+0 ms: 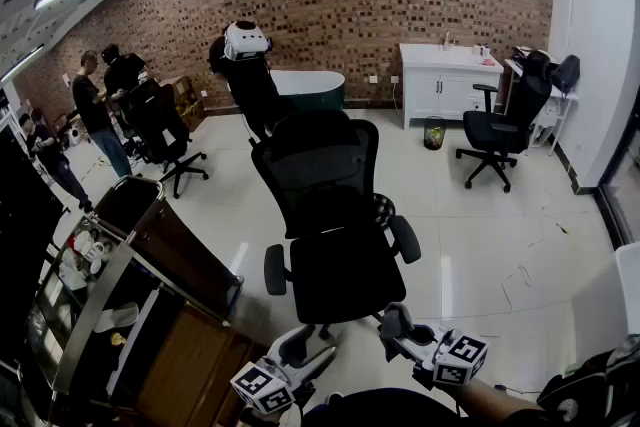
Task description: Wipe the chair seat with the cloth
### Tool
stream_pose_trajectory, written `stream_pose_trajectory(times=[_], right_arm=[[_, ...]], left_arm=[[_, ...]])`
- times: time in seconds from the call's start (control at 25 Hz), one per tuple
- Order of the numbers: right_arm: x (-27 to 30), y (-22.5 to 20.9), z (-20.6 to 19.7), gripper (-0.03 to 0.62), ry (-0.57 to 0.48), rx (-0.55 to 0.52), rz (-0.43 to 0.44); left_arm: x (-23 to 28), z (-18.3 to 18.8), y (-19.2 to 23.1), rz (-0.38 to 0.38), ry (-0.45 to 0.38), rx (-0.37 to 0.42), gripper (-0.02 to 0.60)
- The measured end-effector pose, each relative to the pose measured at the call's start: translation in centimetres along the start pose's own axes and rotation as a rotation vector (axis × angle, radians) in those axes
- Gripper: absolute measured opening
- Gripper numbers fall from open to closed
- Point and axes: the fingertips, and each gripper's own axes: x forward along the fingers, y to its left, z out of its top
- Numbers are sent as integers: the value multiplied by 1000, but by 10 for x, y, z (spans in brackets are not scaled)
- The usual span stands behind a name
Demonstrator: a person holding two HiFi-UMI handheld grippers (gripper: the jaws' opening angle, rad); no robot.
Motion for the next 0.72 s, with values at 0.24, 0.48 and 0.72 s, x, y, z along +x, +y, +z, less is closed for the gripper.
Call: stream_pose_trajectory(times=[0.24, 0.48, 0.72], right_arm=[[-5, -8, -3, 29, 19, -17, 17], [-1, -15, -5, 29, 18, -8, 23], [15, -26, -8, 29, 25, 1, 24]], left_arm=[[14, 4, -7, 13, 7, 18, 321], [17, -2, 2, 16, 17, 8, 320], [27, 7, 21, 14, 22, 10, 320]])
